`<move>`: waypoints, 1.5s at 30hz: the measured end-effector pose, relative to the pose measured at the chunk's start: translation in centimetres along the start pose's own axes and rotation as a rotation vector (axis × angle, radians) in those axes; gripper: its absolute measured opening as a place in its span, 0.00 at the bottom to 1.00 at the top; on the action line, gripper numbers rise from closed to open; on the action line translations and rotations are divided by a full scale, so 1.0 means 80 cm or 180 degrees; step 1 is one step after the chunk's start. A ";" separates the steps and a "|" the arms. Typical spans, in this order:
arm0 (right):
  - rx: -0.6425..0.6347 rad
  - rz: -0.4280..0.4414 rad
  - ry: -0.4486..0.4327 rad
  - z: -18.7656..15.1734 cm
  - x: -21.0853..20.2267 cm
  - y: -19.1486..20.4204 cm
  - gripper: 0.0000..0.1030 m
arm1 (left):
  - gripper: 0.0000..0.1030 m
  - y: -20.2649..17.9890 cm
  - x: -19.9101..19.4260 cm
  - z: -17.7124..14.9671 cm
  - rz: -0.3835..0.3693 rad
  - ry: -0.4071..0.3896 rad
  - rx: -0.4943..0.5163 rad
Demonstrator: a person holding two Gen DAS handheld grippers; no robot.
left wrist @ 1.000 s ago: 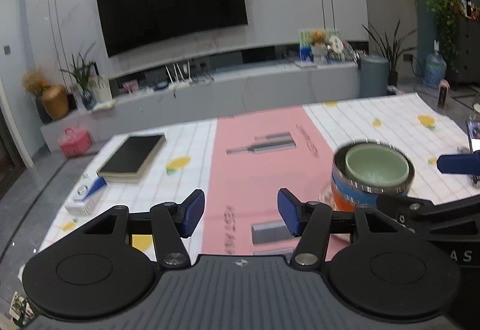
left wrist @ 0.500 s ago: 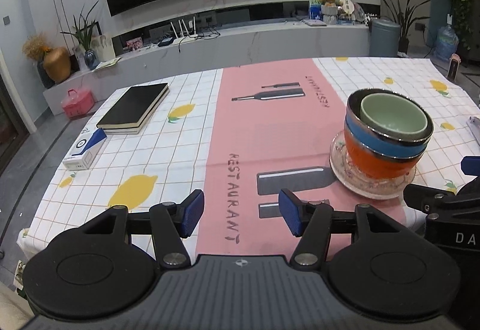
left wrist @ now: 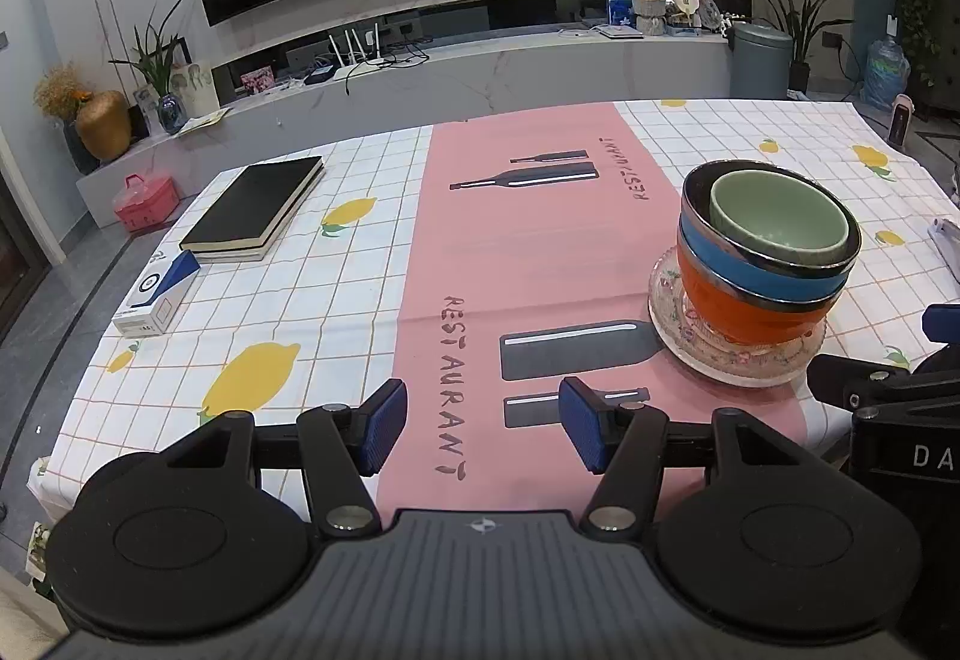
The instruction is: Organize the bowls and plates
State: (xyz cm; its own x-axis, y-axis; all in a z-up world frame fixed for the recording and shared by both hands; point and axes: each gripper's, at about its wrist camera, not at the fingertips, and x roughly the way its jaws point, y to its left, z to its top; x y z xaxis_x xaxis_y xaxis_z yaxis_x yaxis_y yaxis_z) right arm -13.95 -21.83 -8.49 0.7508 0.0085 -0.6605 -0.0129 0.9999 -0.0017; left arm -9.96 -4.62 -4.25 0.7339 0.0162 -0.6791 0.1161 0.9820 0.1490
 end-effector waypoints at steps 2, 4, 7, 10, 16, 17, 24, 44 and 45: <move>0.0010 0.0001 0.0001 0.000 0.000 -0.001 0.83 | 0.67 0.000 0.001 0.000 0.0005 0.0005 0.0009; 0.0016 0.0000 -0.0002 -0.001 0.000 -0.001 0.83 | 0.67 -0.001 0.001 0.000 0.0004 0.0005 0.0008; 0.0012 -0.0004 -0.0006 0.000 -0.001 -0.001 0.83 | 0.67 -0.001 0.000 0.000 0.0001 0.0000 0.0008; 0.0013 -0.0004 -0.0004 0.000 0.000 -0.001 0.83 | 0.67 -0.001 0.000 0.000 0.0002 0.0000 0.0006; 0.0015 -0.0010 -0.0001 0.000 -0.001 -0.001 0.83 | 0.67 -0.001 0.000 0.000 -0.0001 0.0000 0.0007; 0.0014 -0.0010 -0.0003 0.000 0.000 -0.002 0.83 | 0.67 -0.001 0.000 0.000 0.0002 -0.0001 0.0010; 0.0000 -0.0016 0.0004 -0.001 0.001 -0.001 0.83 | 0.67 -0.001 0.000 0.001 0.0003 -0.0001 -0.0006; -0.0014 -0.0006 0.0041 -0.002 0.005 0.000 0.83 | 0.67 0.007 0.002 0.000 0.0000 0.0013 -0.0033; -0.0014 -0.0006 0.0042 -0.002 0.005 0.000 0.83 | 0.67 0.007 0.002 0.000 -0.0001 0.0015 -0.0034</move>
State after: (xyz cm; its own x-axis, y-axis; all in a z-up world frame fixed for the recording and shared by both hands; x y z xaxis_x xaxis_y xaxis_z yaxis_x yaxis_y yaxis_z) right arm -13.75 -21.80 -8.92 0.7420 0.0064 -0.6703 -0.0144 0.9999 -0.0063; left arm -9.78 -4.08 -4.25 0.7307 0.0167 -0.6825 0.1092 0.9840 0.1410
